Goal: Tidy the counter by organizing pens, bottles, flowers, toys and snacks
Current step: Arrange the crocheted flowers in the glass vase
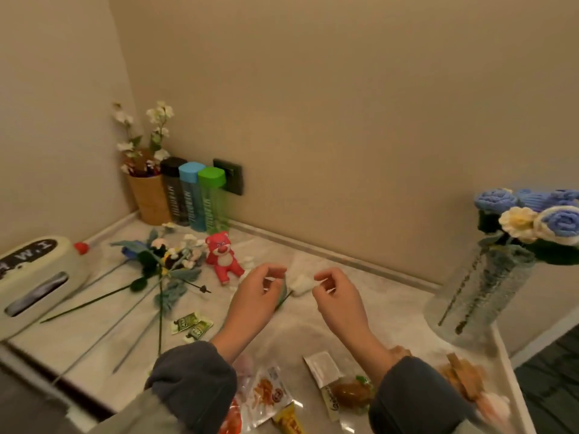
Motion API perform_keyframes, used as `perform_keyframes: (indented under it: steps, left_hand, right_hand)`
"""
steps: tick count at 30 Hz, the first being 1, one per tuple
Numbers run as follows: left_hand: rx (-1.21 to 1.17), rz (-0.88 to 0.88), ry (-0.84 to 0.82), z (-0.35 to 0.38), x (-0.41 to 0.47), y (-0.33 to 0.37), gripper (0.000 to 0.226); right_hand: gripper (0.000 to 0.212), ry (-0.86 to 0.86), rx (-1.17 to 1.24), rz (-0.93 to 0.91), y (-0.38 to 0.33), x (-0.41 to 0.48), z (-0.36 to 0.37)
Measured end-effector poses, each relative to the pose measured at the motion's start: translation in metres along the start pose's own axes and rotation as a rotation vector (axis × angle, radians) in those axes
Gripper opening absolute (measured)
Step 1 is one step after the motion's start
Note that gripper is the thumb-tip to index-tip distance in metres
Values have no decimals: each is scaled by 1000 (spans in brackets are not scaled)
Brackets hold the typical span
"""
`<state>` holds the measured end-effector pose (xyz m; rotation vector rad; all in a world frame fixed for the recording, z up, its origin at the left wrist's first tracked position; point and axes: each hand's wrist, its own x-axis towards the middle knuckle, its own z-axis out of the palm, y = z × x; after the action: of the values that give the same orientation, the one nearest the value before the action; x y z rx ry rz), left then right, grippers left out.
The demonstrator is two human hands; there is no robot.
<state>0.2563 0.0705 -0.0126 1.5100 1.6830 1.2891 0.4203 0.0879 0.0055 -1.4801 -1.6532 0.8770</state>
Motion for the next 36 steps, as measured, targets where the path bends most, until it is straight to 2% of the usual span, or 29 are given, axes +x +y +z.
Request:
perform_keyframes:
  steps: [7, 11, 14, 17, 19, 23, 27, 31, 34, 36]
  left_hand:
    - [103, -134, 31, -43, -9, -59, 23]
    - [221, -226, 70, -56, -14, -82, 21]
    - [366, -283, 14, -62, -18, -95, 15]
    - [478, -333, -83, -65, -16, -103, 15]
    - [598, -296, -161, -64, -11, -104, 18]
    - [752, -265, -295, -63, 2, -103, 20]
    - [845, -257, -405, -62, 13, -103, 24]
    - [788, -250, -435, -62, 25, -100, 25]
    - [723, -199, -396, -64, 37, -93, 37]
    - [647, -161, -355, -67, 46, -85, 32]
  right_hand:
    - [3, -187, -147, 159, 18, 13, 68]
    - [16, -236, -212, 287, 32, 20, 95]
    - [33, -246, -234, 355, 42, 22, 102]
    - [42, -212, -266, 357, 48, 28, 109]
    - [42, -184, -297, 362, 48, 35, 112]
    - [30, -154, -360, 342, 46, 44, 117]
    - [20, -148, -312, 369, 48, 46, 119]
    - [23, -116, -215, 412, 45, 50, 117]
    - [20, -15, -110, 430, 35, 55, 109]
    - [19, 76, -71, 411, 24, 61, 99]
